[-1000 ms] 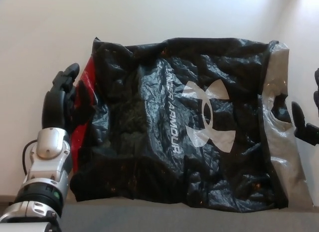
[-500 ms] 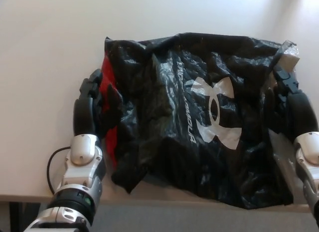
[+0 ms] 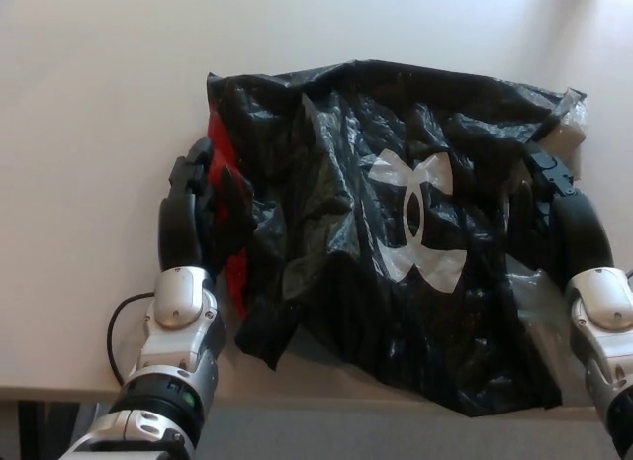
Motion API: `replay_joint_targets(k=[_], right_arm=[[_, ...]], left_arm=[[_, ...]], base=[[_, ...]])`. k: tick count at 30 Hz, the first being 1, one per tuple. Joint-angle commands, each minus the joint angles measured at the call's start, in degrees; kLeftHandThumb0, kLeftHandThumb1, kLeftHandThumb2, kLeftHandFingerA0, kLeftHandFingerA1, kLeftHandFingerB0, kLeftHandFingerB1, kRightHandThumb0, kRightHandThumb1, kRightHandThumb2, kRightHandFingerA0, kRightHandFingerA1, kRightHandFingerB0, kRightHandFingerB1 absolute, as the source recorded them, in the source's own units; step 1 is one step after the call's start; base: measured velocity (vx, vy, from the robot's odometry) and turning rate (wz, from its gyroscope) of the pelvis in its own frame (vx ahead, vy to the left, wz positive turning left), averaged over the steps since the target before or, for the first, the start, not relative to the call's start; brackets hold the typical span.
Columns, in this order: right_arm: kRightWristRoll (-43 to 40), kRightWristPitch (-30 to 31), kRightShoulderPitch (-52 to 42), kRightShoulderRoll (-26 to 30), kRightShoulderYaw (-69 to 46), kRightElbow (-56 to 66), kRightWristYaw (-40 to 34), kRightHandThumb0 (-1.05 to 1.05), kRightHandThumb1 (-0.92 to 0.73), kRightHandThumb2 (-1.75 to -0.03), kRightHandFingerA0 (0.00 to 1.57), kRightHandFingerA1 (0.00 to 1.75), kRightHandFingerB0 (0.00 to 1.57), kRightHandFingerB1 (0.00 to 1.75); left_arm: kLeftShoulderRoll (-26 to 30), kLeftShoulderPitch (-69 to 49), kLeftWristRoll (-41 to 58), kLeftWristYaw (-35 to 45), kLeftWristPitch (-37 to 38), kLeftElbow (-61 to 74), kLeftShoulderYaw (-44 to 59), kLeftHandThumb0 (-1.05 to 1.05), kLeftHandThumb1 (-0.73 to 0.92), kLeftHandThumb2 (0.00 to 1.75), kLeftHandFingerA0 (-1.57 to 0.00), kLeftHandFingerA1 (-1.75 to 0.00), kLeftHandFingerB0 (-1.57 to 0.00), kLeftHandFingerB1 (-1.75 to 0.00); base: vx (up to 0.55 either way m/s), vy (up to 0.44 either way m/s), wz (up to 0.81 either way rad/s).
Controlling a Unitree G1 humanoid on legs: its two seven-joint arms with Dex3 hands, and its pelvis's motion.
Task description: A plastic bag is kept in the middle of the desk and the robot uses both its hands to grab the bag from the left and right and brings its hands close together to compress the bag
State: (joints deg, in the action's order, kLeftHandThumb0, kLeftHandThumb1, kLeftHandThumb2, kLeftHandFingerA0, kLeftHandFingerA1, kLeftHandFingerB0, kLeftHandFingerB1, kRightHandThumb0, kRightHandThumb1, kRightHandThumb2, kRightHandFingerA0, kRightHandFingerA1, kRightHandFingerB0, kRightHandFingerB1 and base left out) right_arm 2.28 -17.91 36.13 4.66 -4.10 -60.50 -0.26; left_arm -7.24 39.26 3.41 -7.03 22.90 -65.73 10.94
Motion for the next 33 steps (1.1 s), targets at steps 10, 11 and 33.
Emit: replay_joint_targets(k=[10,11,33], right_arm=[[-2.4,2.2,3.6,-7.0,0.3,-0.8,4.9,-0.93,-0.86,-1.24,0.00,0.17,0.00,0.10],[-2.4,2.3,3.9,-7.7,0.4,-1.0,5.0,-0.97,-0.89,-1.24,0.05,0.16,0.05,0.08],[-4.0,1.3,4.8,-13.1,-0.9,-0.6,3.4,-0.82,-0.85,-1.23,0.00,0.23,0.00,0.15]], left_arm=[[-1.5,2.2,-2.8,-0.1,1.0,2.3,-5.3,-0.82,0.81,0.98,-0.02,-0.14,-0.06,-0.21],[-1.5,2.7,-3.0,0.0,0.9,2.6,-5.8,-0.75,0.81,1.19,0.00,-0.21,-0.08,-0.26],[-2.4,2.2,-2.1,-2.7,3.9,2.3,-5.6,-0.76,0.92,0.80,-0.06,-0.23,-0.09,-0.24]], base=[[0.00,0.000,0.00],[0.00,0.000,0.00],[0.00,0.000,0.00]])
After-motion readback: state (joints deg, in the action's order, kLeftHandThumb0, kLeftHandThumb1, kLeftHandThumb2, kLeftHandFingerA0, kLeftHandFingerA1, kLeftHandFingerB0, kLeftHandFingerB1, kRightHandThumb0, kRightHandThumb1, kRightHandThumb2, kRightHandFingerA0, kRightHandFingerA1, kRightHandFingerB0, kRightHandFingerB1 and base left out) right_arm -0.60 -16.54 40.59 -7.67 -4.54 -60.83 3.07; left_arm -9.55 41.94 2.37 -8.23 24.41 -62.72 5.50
